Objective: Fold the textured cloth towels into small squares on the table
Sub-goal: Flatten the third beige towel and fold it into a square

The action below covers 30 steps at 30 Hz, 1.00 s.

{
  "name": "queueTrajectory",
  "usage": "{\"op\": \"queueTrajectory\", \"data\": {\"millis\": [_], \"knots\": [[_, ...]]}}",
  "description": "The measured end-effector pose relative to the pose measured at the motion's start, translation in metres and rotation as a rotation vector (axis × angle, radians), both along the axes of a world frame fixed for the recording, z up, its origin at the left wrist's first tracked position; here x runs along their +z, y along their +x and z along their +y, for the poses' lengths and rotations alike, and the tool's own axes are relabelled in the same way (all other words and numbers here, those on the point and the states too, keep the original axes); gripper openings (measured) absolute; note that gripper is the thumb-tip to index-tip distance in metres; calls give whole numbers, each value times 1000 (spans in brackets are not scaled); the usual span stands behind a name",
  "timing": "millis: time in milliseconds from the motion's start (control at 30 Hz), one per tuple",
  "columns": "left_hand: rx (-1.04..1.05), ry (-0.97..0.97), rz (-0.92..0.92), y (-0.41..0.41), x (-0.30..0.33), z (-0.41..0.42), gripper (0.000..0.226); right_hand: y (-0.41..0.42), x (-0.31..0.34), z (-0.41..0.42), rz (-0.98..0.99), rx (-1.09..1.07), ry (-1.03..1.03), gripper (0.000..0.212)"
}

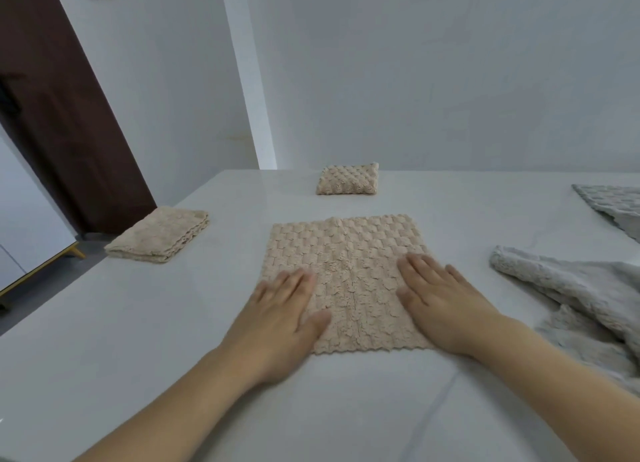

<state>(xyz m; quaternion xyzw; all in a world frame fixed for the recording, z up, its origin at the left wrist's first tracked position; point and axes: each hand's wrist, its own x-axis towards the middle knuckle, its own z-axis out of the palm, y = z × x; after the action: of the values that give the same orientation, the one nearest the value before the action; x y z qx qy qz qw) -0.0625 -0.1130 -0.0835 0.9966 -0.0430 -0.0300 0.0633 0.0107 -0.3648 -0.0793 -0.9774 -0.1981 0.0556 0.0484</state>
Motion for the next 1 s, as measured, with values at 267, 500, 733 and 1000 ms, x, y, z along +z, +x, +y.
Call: {"op": "queueTrajectory", "data": {"millis": [267, 500, 733, 1000], "knots": [[-209, 3, -126, -18, 29, 5, 54, -32, 32, -6, -175, 308, 19, 70], [-216, 134, 0, -10, 45, -3, 17, -34, 47, 1, -6, 375, -106, 36], [-24, -100, 420, 2, 77, 5, 21, -7, 82, -7, 453, 73, 23, 13], [208, -471, -139, 65, 71, 54, 14, 65, 61, -1, 141, -200, 645, 16]]}}
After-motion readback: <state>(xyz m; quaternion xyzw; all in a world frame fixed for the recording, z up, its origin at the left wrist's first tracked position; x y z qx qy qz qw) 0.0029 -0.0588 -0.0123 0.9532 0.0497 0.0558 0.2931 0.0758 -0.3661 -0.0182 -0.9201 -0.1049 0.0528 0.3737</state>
